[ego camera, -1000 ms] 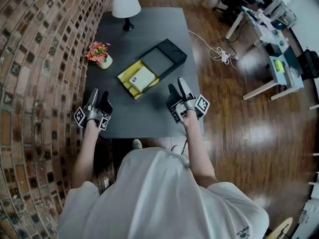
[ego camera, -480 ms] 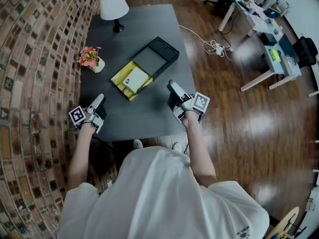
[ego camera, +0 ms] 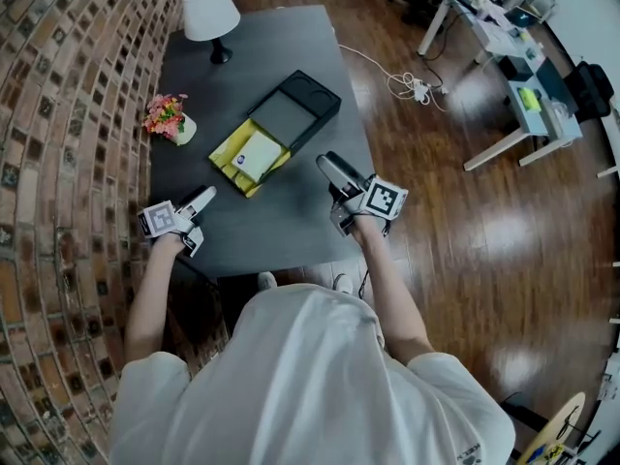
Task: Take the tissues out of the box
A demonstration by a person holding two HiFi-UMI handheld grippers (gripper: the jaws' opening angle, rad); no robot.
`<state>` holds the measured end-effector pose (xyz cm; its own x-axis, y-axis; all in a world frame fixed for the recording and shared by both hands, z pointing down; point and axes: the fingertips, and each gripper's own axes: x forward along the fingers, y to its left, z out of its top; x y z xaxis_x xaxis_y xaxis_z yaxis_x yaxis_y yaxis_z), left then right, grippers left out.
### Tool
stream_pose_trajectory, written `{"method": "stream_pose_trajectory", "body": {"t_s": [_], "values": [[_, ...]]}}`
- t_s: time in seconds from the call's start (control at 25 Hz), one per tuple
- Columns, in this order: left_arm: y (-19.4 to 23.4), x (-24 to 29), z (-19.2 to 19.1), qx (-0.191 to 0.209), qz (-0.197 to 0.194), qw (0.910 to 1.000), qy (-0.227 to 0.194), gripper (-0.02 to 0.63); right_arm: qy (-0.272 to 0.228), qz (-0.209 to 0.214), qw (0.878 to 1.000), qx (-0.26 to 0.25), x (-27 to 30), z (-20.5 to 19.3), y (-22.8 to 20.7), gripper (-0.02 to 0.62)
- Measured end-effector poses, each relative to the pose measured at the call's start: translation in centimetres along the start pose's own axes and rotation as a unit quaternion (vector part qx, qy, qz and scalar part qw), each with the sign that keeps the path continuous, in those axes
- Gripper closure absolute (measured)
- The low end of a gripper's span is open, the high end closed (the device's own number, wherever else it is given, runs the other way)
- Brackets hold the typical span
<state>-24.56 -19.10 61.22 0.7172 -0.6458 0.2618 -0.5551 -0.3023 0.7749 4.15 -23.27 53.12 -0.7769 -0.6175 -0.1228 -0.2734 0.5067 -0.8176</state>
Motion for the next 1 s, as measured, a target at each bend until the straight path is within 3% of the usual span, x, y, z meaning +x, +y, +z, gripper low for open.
{"method": "stream_pose_trajectory", "body": {"t_s": [0.12, 0.24, 0.52, 0.64, 0.76, 0.88, 1.0], "values": [[-0.6, 0.8, 0.8, 0.015, -0.006, 0.9998, 0.006, 0.266, 0.008, -0.002, 1.0, -0.027, -0.1, -0.2, -0.1, 0.19], [-0.6, 1.8, 1.2, 0.06, 0.003, 0.9978, 0.028, 0.21, 0.023, -0.011, 0.996, -0.083, -0.3, -0.2, -0.1, 0.19], [1.4, 3.7, 0.7, 0.151, 0.043, 0.9831, 0.095, 0.147, 0.061, -0.046, 0.98, -0.181, -0.3, -0.6, -1.6, 0.19], [1.9, 4.4, 0.3, 0.198, 0.06, 0.9692, 0.133, 0.146, 0.079, -0.056, 0.972, -0.213, 0.0, -1.1, -2.5, 0.191], [2.9, 5.0, 0.1, 0.258, 0.082, 0.946, 0.178, 0.146, 0.083, -0.066, 0.965, -0.241, 0.3, -0.9, -3.3, 0.192], [3.2, 5.8, 0.0, 0.273, 0.087, 0.9351, 0.209, 0.121, 0.075, -0.064, 0.951, -0.292, 0.6, -0.5, -3.4, 0.192], [3.2, 6.8, -0.1, 0.288, 0.085, 0.9242, 0.236, 0.121, 0.079, -0.067, 0.929, -0.356, 0.9, -0.6, -3.4, 0.192]]}}
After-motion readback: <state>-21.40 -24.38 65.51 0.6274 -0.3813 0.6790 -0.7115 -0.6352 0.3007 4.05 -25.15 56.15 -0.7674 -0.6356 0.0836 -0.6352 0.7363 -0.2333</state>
